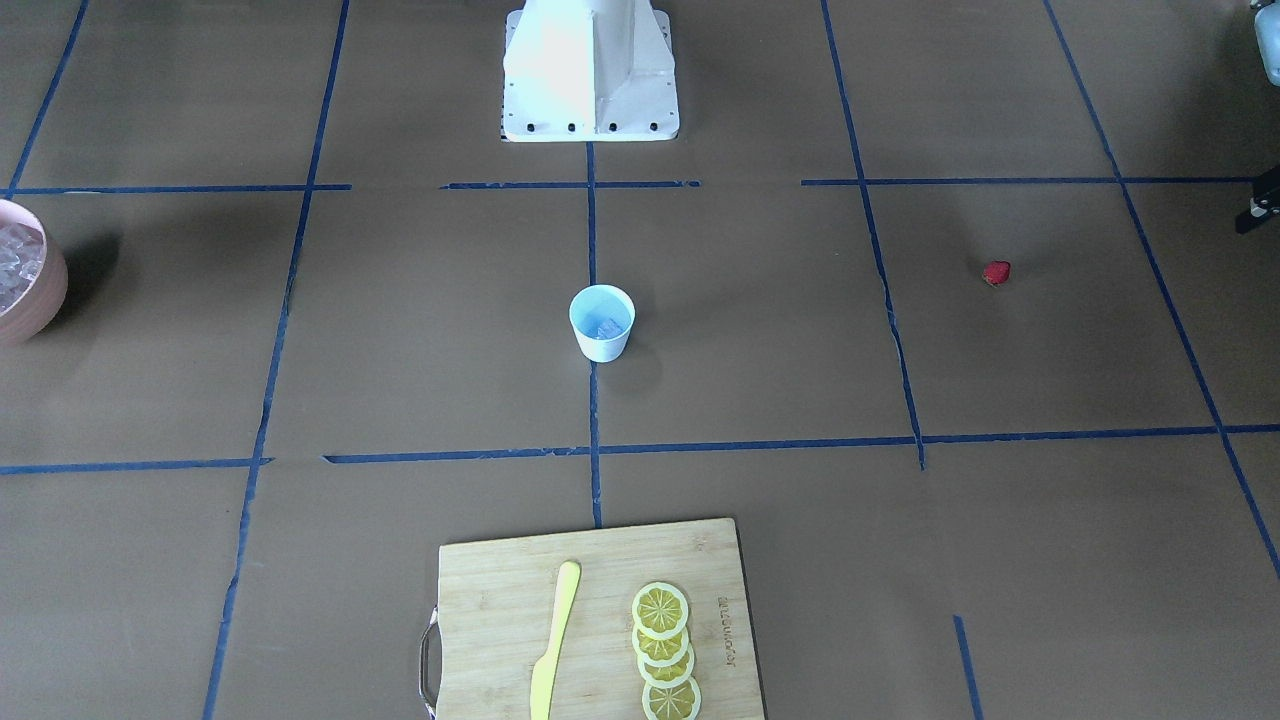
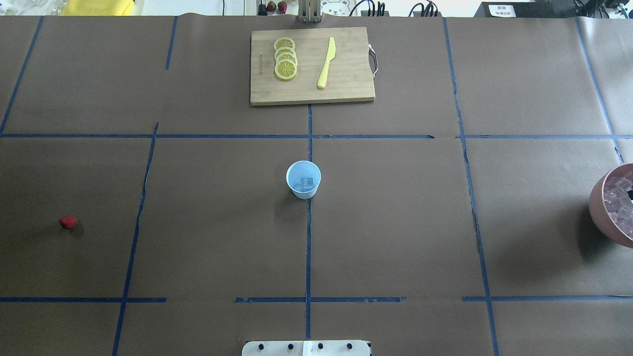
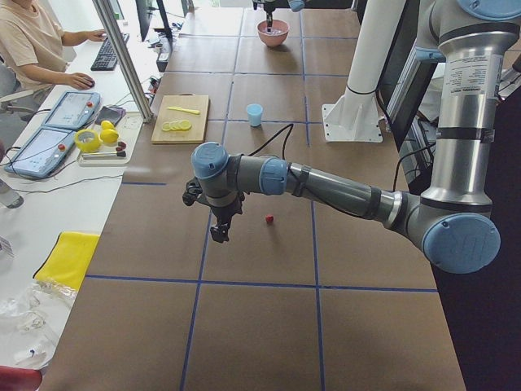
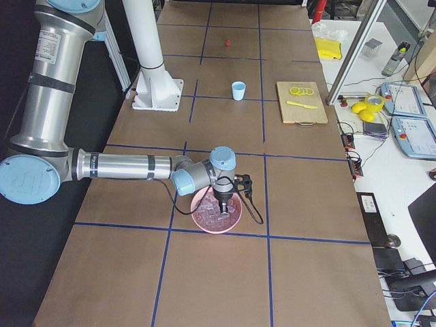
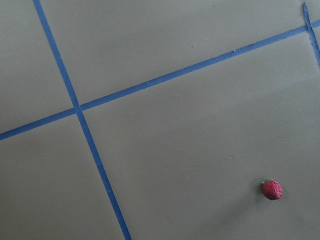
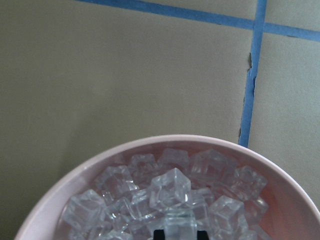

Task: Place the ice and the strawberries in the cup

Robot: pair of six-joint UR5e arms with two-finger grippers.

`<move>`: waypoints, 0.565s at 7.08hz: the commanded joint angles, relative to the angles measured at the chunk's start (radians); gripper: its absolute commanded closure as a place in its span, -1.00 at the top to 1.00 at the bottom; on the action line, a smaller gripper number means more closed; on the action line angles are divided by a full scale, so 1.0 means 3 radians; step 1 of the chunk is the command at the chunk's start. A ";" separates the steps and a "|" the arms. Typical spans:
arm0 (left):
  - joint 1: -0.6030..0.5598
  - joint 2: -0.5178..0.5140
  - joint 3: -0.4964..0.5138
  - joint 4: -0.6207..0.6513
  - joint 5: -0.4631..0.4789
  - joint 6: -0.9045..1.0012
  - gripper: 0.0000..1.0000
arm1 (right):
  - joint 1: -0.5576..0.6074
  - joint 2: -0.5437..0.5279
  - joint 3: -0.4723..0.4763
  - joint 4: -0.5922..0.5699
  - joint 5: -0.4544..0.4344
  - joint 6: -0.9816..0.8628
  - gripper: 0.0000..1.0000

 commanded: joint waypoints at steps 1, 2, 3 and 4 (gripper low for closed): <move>0.0000 0.0002 0.0000 0.0000 0.0005 0.0003 1.00 | 0.0037 -0.0055 0.0372 -0.0035 0.0015 -0.0002 -1.00; 0.0000 0.0002 0.0000 0.0000 0.0000 0.0004 1.00 | 0.0068 -0.0142 0.0709 -0.0060 0.0015 0.0130 -1.00; 0.0000 0.0002 0.0000 0.0000 0.0000 0.0004 1.00 | 0.0007 -0.0037 0.0930 -0.0116 0.0036 0.0734 -1.00; 0.0000 0.0002 0.0000 0.0000 0.0000 0.0004 1.00 | -0.0145 0.0207 0.0983 -0.0122 0.0132 0.1226 -1.00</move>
